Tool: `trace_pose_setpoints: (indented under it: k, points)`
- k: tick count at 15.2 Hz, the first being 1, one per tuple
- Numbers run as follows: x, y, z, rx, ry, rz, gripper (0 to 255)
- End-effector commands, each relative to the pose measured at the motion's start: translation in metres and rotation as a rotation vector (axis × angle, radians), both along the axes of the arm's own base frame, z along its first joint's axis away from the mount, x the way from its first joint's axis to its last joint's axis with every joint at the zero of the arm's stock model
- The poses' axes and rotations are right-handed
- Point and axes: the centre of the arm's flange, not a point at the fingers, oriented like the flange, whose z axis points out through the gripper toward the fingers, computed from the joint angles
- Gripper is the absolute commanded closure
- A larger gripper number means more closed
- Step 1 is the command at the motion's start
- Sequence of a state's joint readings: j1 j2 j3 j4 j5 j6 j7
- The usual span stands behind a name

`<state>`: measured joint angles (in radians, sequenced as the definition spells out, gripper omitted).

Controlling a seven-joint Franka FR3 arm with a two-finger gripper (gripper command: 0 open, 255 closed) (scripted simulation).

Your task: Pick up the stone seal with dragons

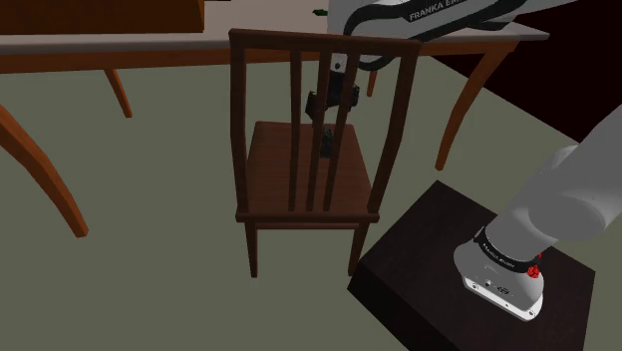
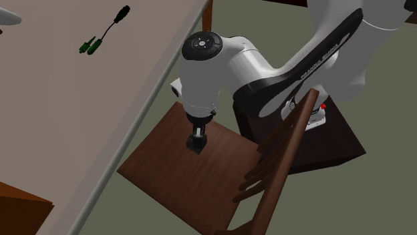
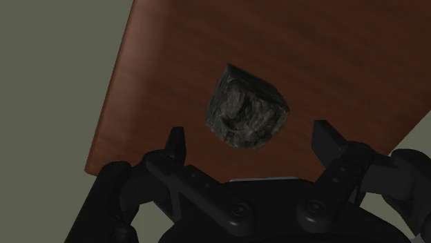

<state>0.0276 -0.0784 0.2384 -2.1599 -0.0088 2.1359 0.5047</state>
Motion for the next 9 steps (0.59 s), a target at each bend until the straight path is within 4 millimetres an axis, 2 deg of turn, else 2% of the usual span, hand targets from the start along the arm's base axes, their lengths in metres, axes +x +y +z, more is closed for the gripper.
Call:
trace_pose_setpoints:
  k: [1,5,7,8,9]
  points:
    - [-0.001,0.011,-0.023,-0.010,0.022,0.021,0]
    - [-0.001,0.011,-0.047,-0.010,0.022,0.021,0]
    - [-0.001,0.011,-0.047,-0.010,0.022,0.021,0]
    - [-0.001,0.011,-0.046,-0.010,0.022,0.021,255]
    - [0.002,0.011,-0.045,-0.010,0.022,0.021,255]
